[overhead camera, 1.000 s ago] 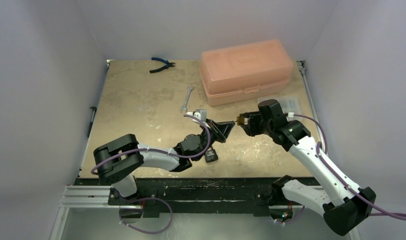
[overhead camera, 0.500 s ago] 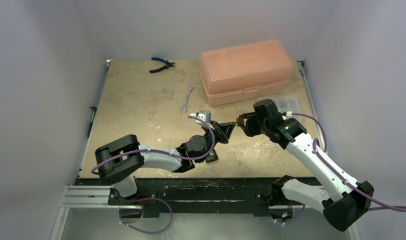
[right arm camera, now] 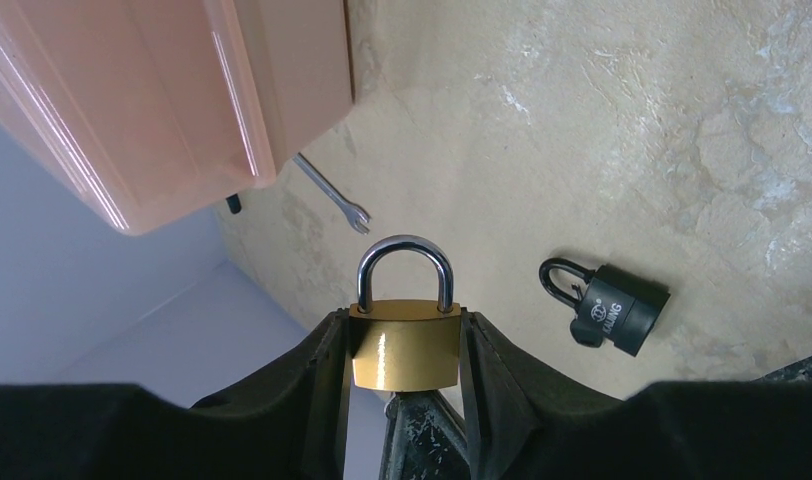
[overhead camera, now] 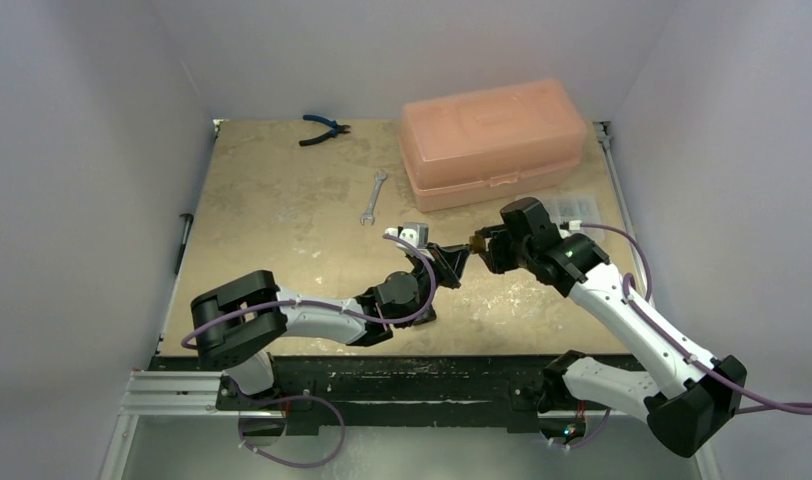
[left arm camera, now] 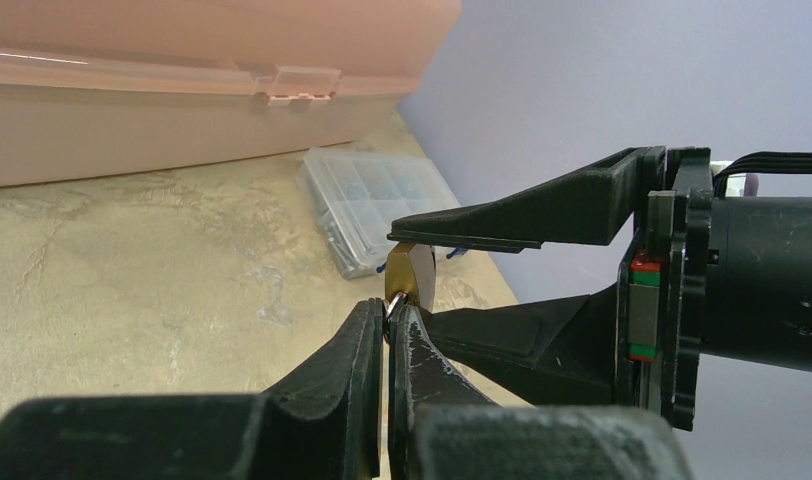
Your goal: Unlock with the key
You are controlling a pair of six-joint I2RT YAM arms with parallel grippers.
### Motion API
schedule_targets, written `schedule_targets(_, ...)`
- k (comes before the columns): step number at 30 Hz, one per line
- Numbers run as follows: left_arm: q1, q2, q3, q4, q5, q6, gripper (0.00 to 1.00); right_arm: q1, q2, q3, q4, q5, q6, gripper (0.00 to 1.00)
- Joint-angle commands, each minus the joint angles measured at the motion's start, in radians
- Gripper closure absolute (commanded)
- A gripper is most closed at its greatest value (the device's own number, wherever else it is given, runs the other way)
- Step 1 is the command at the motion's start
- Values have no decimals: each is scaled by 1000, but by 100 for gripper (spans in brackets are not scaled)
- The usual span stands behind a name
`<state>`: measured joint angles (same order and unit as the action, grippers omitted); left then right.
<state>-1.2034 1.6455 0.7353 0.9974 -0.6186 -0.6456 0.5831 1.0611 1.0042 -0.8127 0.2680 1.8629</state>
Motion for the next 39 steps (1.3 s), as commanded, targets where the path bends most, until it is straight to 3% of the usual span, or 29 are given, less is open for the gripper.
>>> schedule_targets(1,-12,-14,26,-8,7,17,100,18,-14,58,26,-10,12,100)
schedule_targets(7,-12,-36,14,-25,8,10,99,18,-22,53,19,0,17,100)
schedule_targets(11,-12,-59,-6,-28,15,6,70,18,-29,48,16,15,22,100)
schedule_targets(14,-12,-80,-28,-28,27,0,54,18,-33,47,10,26,25,100)
schedule_targets(21,-12,-156,-69,-56,65,1,44,18,-39,47,-2,37,31,100)
schedule_targets(25,-10,-261,-106,-149,94,-4,28,18,-40,51,-10,47,30,100)
schedule_targets(28,-10,-352,-134,-237,111,6,28,18,-40,63,-26,56,26,100)
schedule_targets(32,0,-449,-142,-328,155,39,52,18,-62,53,-23,76,18,100)
schedule_targets(39,59,-436,-129,-304,305,31,60,18,-75,56,-22,57,-1,100)
